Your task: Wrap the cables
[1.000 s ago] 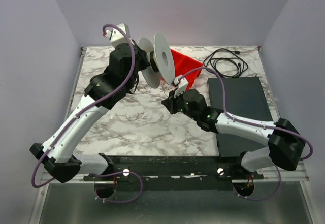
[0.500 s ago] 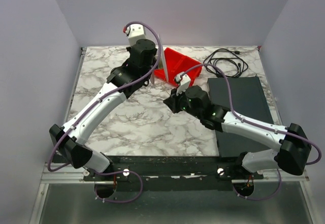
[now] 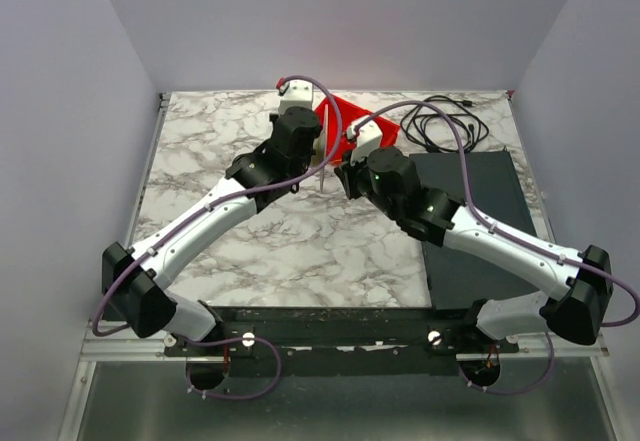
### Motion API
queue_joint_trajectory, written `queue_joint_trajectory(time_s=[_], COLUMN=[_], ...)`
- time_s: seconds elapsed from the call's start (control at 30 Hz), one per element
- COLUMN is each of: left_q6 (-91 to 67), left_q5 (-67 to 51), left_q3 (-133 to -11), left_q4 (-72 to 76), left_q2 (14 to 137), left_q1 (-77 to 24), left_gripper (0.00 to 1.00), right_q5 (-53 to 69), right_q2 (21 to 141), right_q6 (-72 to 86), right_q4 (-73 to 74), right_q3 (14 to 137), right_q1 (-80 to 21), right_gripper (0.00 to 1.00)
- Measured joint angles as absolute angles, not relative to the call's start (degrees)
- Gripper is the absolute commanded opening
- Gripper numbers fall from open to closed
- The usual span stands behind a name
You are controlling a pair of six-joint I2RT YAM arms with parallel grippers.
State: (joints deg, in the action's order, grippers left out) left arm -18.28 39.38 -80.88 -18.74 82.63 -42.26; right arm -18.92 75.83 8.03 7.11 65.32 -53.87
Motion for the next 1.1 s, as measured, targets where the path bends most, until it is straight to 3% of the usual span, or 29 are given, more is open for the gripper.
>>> queue_joint_trajectory(time_s=[0.43,0.9,1.1], left_q6=[-10.74,-6.17,-6.79], left_q5=[30.0,17.93,6.35], left_q3=[-68.31,-60.16,-58.17], left_q4=[-14.87,-11.25,-10.83], left_q2=[70.3,67.75,67.83], left_q1=[-44.38,-43.86,-38.35], left_gripper=[0.0,0.0,0.0], right_q5=[-22.15,-17.82,-12.53], right_q2=[79.85,82.61,85.23], right_q6=[2.04,1.89,3.46], right_q4=[8.51,10.83,12.6], right_q3=[71.0,71.0,71.0], right_q1=[-51.81,-46.85,-44.27], right_gripper=[0.01,0.01,0.01])
